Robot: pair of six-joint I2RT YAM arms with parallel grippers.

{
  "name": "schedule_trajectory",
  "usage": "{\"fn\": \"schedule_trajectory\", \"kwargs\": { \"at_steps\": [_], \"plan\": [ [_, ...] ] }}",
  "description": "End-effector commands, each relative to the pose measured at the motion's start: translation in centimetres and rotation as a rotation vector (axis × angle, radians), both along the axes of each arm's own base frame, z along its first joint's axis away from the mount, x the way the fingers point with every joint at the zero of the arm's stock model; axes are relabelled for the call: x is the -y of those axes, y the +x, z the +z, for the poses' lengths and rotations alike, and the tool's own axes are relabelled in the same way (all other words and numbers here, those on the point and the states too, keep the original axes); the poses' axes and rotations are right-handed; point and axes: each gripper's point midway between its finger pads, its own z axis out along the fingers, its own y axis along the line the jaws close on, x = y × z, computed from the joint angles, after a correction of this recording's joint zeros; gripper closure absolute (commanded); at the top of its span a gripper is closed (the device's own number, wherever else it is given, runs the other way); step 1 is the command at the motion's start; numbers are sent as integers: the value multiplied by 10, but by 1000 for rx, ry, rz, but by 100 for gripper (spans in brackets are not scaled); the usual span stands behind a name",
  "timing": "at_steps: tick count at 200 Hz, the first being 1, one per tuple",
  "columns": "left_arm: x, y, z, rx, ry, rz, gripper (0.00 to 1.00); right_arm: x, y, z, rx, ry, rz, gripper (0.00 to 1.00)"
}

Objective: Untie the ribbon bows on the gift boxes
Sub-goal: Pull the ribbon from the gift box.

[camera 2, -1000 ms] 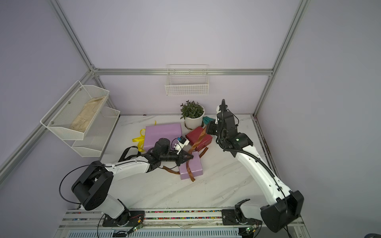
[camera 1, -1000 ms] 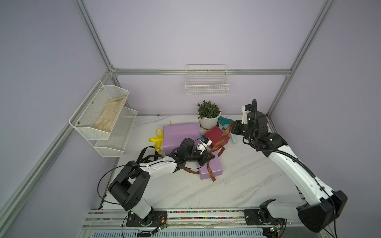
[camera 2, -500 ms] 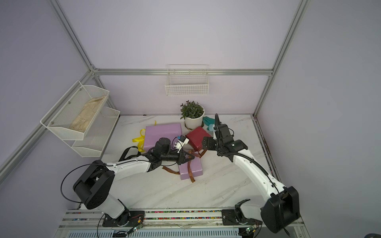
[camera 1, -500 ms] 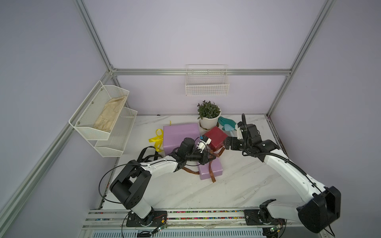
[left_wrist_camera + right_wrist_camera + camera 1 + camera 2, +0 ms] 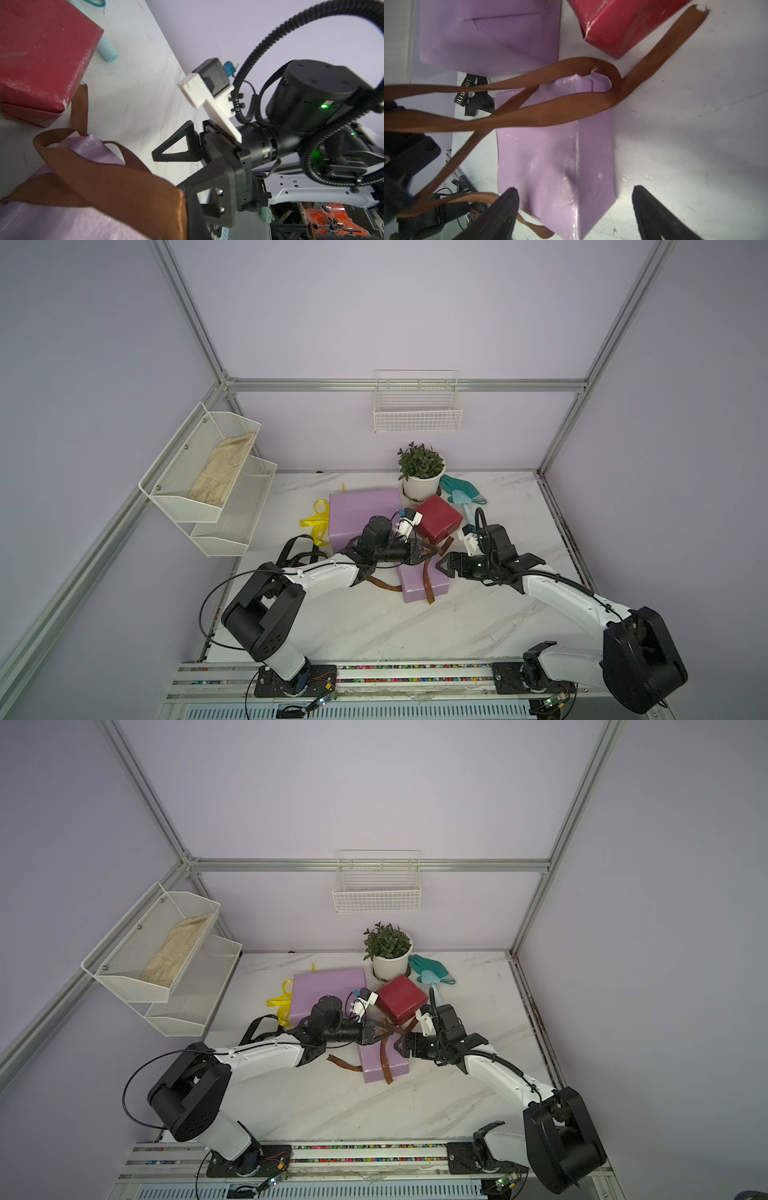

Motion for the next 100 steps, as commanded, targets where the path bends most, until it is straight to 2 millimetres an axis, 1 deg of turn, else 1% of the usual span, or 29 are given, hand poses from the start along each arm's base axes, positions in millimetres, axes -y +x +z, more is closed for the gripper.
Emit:
{"fn": "schedule_trajectory", "kwargs": {
  "at_steps": [1,16,27,37,39,43,58,72,81,100],
  "plan": [
    [6,1,54,66,-120,-1,100,-17,12,12,77,73,47,13],
    [8,0,63,64,-138,0,100,-19,17,11,93,80,44,12],
    [9,0,75,63,-160,-6,100,-19,20,7,90,65,37,12],
    [11,-1,90,65,-187,-17,100,-17,23,4,86,45,25,12],
    [11,-1,93,67,-193,-19,100,-16,22,-2,69,36,24,12],
    [12,-1,100,69,-204,-24,100,-16,23,-7,59,28,19,13],
    [12,-4,127,98,-243,-38,100,-15,24,-17,39,25,-4,13],
    [12,-6,144,114,-256,-42,100,-11,24,-25,31,13,-28,12],
    [11,-6,151,112,-262,-41,100,-9,24,-29,23,11,-46,12],
    [10,-9,166,115,-281,-49,100,-4,24,-31,22,2,-81,12]
  ]
}}
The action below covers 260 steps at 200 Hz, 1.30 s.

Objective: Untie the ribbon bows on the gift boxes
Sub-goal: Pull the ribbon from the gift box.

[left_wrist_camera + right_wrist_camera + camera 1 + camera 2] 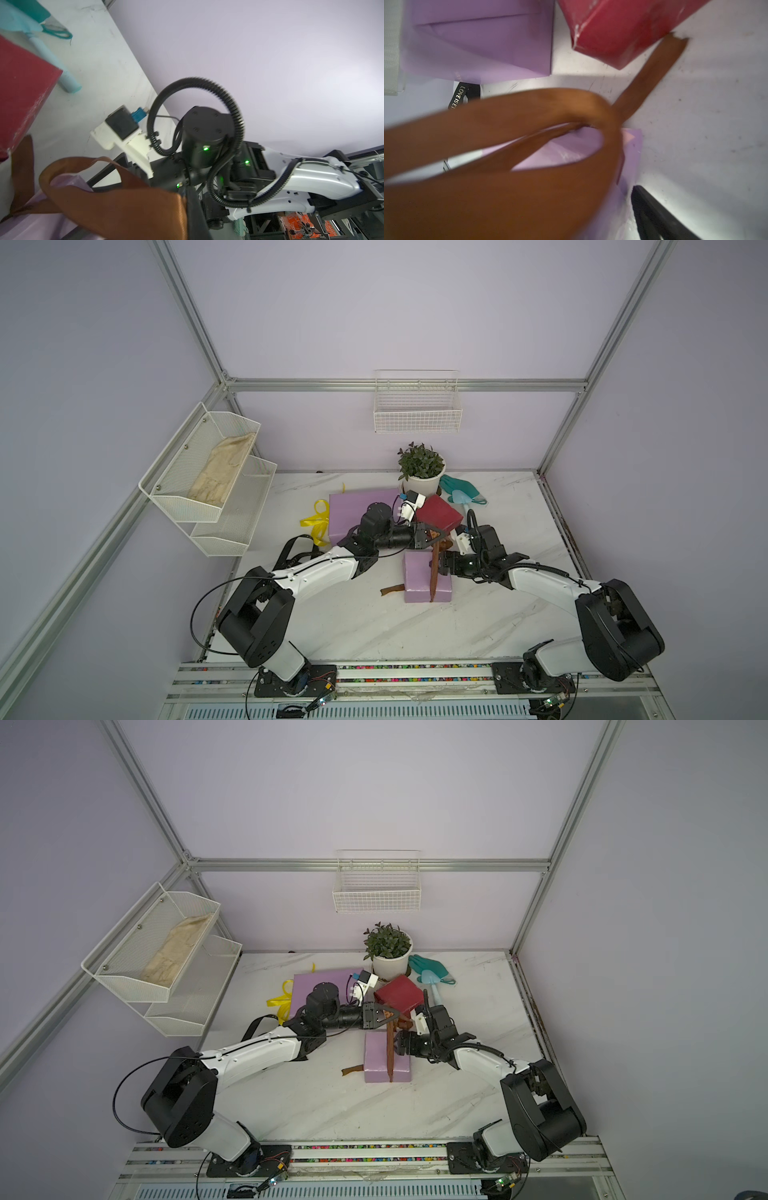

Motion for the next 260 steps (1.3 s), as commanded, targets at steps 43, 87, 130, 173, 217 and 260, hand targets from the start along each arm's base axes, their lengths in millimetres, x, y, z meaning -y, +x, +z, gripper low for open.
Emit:
{"fn": "schedule_trajectory", "kwargs": {
  "at_steps": [43,87,130,173,217,260],
  "plan": [
    [-6,-17,136,223,-124,-40,100,23,5,-1,35,-87,-119,10],
    [-13,-19,202,328,-137,-46,100,32,0,-13,7,-138,-143,9],
    [-31,-16,233,377,-136,0,100,45,-2,-11,21,-176,-190,4],
    [-73,2,260,417,-125,106,100,52,0,-10,32,-240,-188,3],
    [-112,1,298,488,-137,197,100,56,2,-14,26,-265,-200,3],
    [-120,-7,313,506,-150,195,100,53,16,12,74,-254,-216,3]
  ]
}}
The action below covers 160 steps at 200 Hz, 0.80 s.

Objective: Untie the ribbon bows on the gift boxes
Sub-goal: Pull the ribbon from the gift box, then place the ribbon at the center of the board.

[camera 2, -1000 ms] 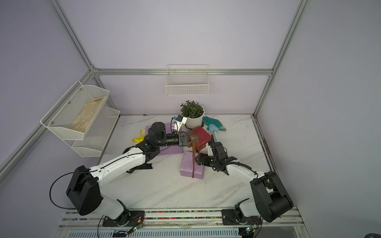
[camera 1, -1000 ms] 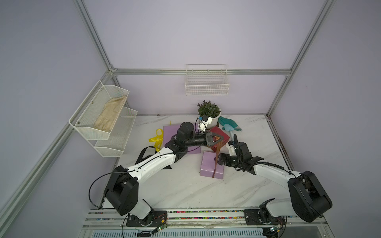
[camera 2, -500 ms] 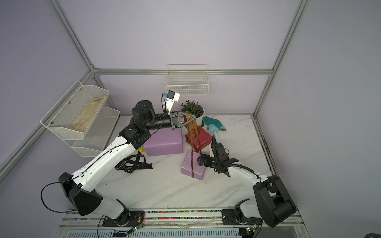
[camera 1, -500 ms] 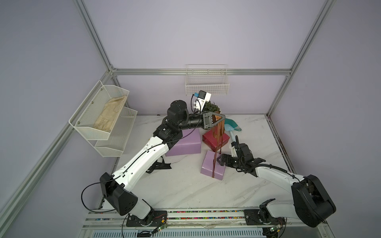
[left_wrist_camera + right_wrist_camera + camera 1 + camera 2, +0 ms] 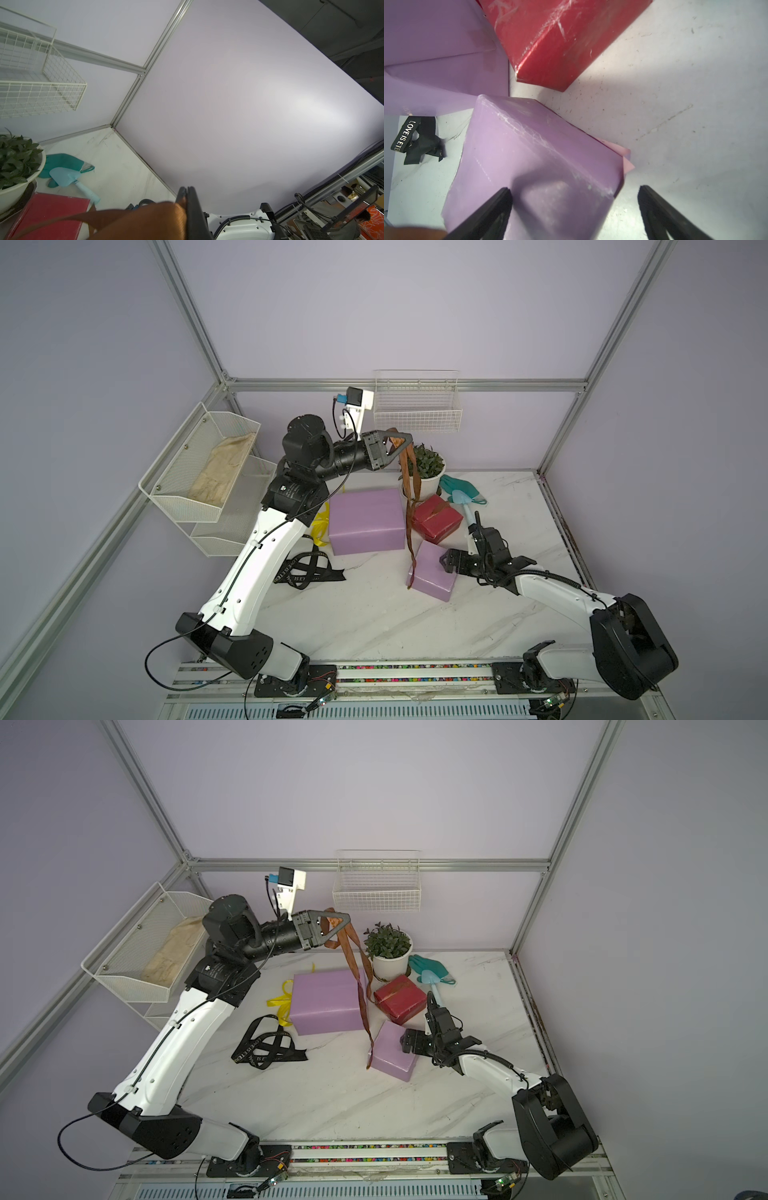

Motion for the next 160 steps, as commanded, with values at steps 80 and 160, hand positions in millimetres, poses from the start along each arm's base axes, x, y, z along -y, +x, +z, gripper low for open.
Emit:
{"fn": "schedule_trajectory", "kwargs": {
  "at_steps": [80,160],
  "plan": [
    [-84,-16,-26,31,87,284,100,5,14,44,83,-55,-1,3],
    [-165,-1,-207,-266,418,661,100,11,20,48,108,-77,-41,3]
  ]
}}
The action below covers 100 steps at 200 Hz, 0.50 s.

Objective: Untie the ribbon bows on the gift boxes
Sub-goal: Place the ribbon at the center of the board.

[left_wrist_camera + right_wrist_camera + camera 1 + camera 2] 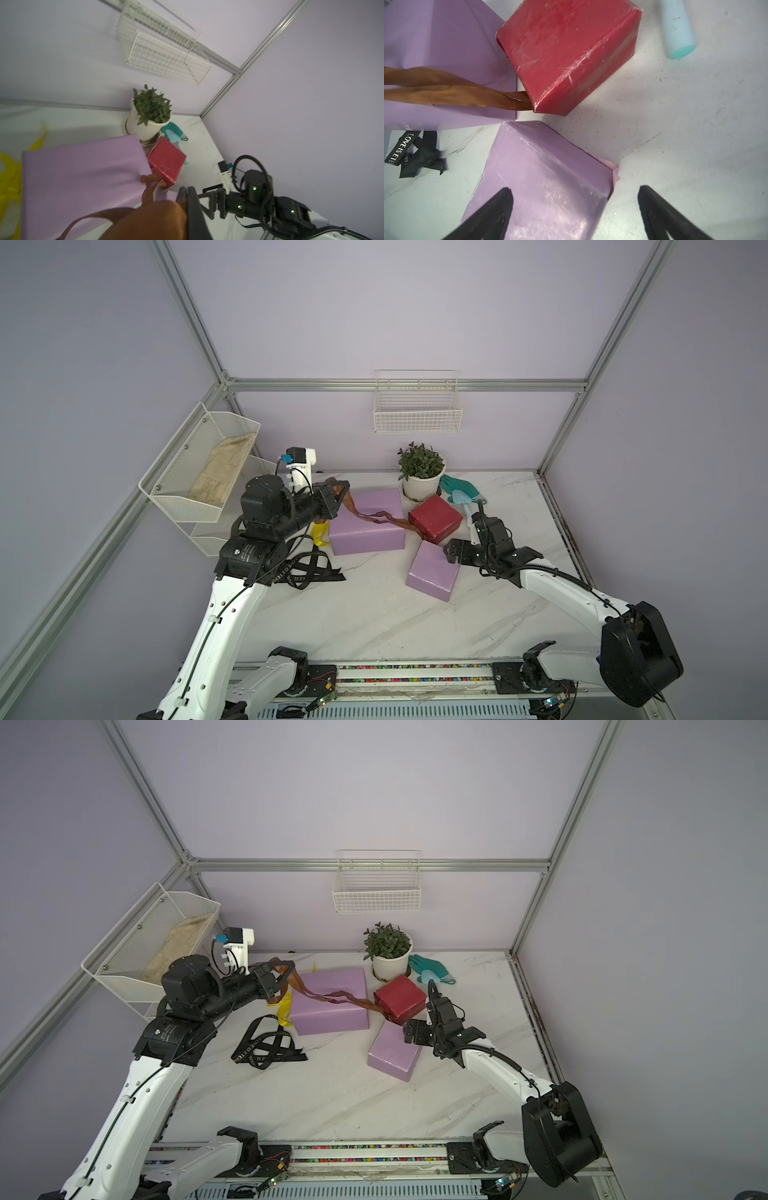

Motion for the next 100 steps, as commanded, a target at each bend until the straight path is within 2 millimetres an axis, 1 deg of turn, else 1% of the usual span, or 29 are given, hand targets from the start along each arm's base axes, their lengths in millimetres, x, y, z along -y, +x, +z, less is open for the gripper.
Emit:
{"fn": "schedule_trajectory", "kwargs": {
  "at_steps": [1,13,21,33,45,53,62,71,76,86,100],
  "plan": [
    [-30,3,-54,-83,121,115,100,5,5,10,35,-20,-26,3],
    [-34,2,-76,-119,153,119,100,6,5,10,36,-26,-33,3],
    [-34,1,-91,-148,163,107,100,7,5,9,36,-29,-35,3],
    [-34,-2,-119,-215,168,105,100,7,4,7,30,-31,-37,3],
    [-31,-8,-143,-279,161,80,100,6,6,10,38,-26,-31,3],
    [-23,-14,-151,-301,134,33,100,3,10,21,73,-25,-8,3],
    [-14,-22,-158,-307,118,-26,100,-6,13,35,111,19,23,3],
    [-13,-27,-169,-325,125,-41,100,-16,18,53,159,62,56,3],
    [-14,-29,-179,-340,135,-40,100,-20,21,60,172,81,67,3],
    [-19,-32,-201,-397,167,-24,100,-29,28,72,182,104,91,9],
    [-26,-35,-231,-486,215,-4,100,-43,40,83,179,135,123,21]
  ]
}}
